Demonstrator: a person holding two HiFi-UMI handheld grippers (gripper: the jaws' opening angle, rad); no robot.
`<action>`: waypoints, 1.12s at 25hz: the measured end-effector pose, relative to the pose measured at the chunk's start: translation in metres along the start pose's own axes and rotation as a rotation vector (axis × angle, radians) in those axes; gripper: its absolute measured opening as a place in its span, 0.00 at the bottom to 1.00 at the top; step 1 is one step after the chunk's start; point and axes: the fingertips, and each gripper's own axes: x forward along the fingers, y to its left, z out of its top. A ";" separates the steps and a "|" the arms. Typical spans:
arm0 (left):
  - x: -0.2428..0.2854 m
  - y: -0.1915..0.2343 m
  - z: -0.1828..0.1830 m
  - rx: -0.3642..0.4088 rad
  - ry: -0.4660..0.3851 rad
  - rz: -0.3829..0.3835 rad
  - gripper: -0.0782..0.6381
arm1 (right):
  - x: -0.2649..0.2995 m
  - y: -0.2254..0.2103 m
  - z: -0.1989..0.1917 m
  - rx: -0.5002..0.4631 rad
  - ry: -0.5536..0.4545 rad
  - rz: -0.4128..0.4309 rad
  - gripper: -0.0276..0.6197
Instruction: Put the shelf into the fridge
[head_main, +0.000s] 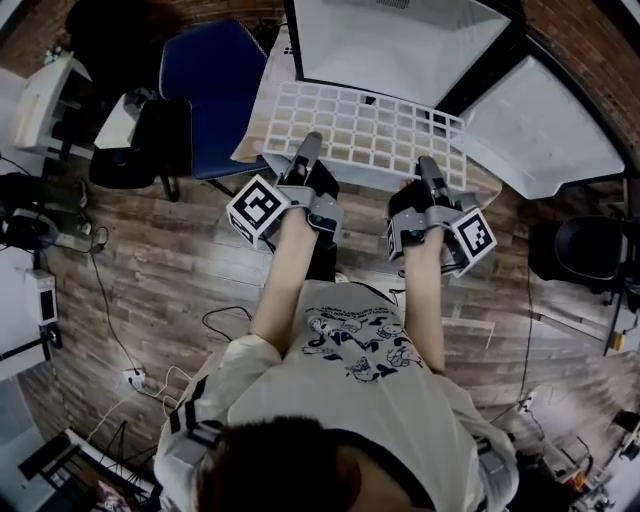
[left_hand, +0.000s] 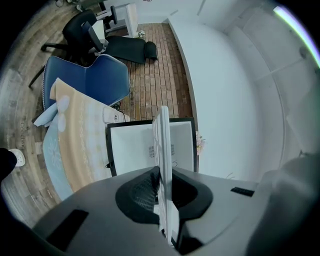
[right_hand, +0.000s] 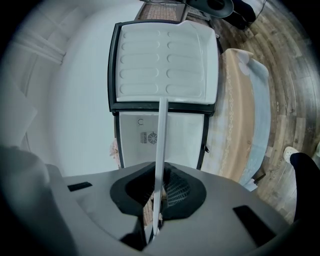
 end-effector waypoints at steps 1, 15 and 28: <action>0.009 0.000 0.004 -0.003 0.005 -0.003 0.17 | 0.008 0.001 0.001 0.001 -0.001 -0.005 0.11; 0.111 0.011 0.047 -0.011 0.075 0.014 0.17 | 0.107 0.013 0.023 0.011 -0.065 -0.014 0.11; 0.134 0.006 0.050 -0.020 0.129 -0.029 0.17 | 0.122 0.019 0.033 0.009 -0.098 0.006 0.11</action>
